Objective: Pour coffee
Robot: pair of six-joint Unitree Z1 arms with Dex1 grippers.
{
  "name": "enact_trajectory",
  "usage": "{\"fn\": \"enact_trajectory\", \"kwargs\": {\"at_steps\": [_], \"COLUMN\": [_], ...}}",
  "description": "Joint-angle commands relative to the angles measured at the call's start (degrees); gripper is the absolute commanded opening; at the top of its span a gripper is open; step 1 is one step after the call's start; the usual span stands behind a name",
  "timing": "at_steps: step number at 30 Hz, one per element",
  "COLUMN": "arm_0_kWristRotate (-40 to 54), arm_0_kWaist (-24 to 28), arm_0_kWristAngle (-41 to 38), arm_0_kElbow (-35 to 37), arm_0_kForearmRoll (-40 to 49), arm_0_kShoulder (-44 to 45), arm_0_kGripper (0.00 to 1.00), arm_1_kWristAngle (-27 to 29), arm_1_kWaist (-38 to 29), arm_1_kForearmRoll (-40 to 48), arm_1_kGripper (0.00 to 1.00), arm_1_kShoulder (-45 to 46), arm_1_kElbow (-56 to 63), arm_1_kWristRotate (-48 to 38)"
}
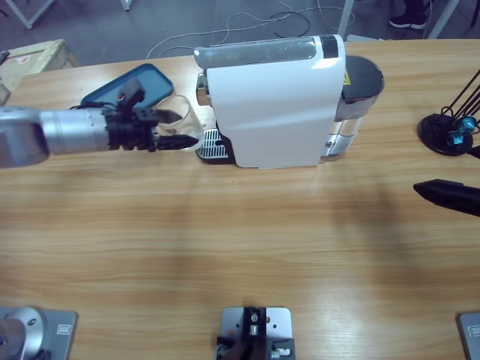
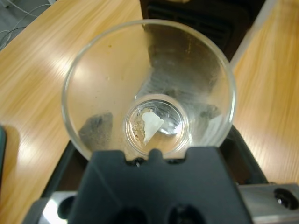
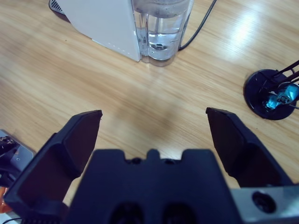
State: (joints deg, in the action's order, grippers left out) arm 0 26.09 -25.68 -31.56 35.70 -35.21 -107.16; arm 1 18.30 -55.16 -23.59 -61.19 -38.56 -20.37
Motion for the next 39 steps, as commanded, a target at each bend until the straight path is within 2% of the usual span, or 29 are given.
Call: {"fn": "enact_trajectory", "kwargs": {"at_steps": [1,7,24,25,26,27,29,32,39], "arm_0_kWristRotate": [2.16,2.65,3.18,3.11,3.06,3.00,3.09,2.88,-0.14], "arm_0_kWaist": [-3.89,-4.94,-9.13,-9.13,-9.14,-9.34,-9.41,-9.20,-6.19], "arm_0_kWristAngle": [3.77,6.30,9.83,10.34,10.85,11.61,11.19,11.29,10.89], "arm_0_kElbow": [5.64,9.77,12.55,12.60,12.39,12.22,11.88,11.55,8.75], "arm_0_kForearmRoll": [6.85,14.80,19.98,19.97,19.86,19.77,19.56,19.46,19.26], "arm_0_kShoulder": [-5.14,-5.78,-6.74,-6.74,-6.66,-6.57,-6.29,-5.35,3.63], "arm_0_kGripper": [0.000,0.000,0.009,0.367,0.844,0.922,0.982,0.982,0.982], "arm_1_kWristAngle": [0.19,0.33,0.28,0.29,0.33,0.31,0.33,0.52,0.82], "arm_1_kWaist": [0.32,0.32,0.32,0.32,0.32,0.32,0.32,0.32,0.32], "arm_1_kForearmRoll": [0.39,0.74,0.57,0.49,0.39,0.35,0.30,0.30,0.30], "arm_1_kGripper": [1.000,1.000,1.000,1.000,1.000,1.000,1.000,1.000,1.000], "arm_1_kShoulder": [-0.77,-1.30,-0.68,-0.47,-0.26,-0.16,-0.17,-0.32,-0.49], "arm_1_kElbow": [2.00,2.08,2.17,2.17,2.17,2.17,2.17,2.17,2.17], "arm_1_kWristRotate": [-0.81,-0.81,-0.81,-0.81,-0.81,-0.81,-0.81,-0.81,-0.81]}}
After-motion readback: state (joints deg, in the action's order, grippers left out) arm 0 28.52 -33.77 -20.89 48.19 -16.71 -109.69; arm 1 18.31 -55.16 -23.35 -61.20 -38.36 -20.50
